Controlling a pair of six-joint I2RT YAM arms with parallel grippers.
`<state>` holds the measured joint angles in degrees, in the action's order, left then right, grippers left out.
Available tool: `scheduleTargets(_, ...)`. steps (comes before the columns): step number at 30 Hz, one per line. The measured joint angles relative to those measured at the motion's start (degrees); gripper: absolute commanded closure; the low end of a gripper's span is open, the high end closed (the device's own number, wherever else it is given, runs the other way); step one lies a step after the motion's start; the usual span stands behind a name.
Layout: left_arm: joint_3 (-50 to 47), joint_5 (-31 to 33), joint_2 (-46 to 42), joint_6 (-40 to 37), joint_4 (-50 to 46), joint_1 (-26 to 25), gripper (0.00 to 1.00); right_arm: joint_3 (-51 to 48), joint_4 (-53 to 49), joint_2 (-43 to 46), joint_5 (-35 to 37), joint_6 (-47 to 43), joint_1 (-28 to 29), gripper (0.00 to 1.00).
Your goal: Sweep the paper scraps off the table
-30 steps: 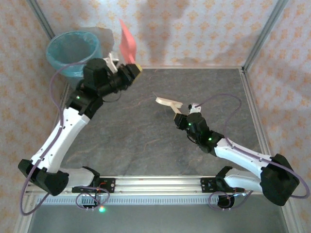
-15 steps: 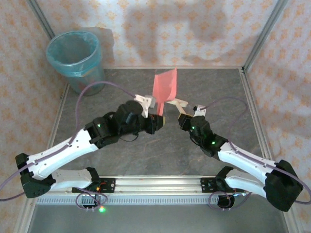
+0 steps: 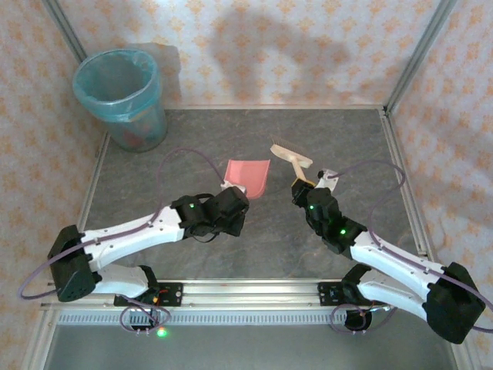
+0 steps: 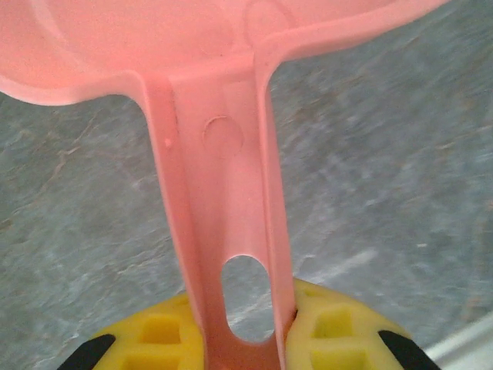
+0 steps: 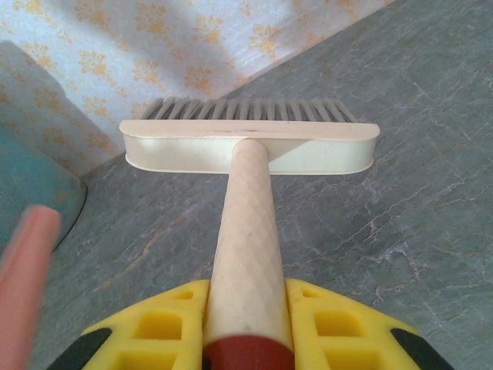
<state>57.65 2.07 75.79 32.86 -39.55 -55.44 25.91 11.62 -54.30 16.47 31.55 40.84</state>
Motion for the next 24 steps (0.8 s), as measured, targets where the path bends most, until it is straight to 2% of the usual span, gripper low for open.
scheduleTargets(11, -0.8, 8.1, 9.1, -0.4, -1.9, 1.4, 1.00, 2.0, -2.3, -5.1, 0.7, 0.7, 0.0, 1.00)
scheduleTargets(24, -3.8, 9.9, 18.3, -0.2, -1.3, 7.5, 1.00, 17.4, -12.8, -20.1, 2.1, 0.8, 1.9, 0.98)
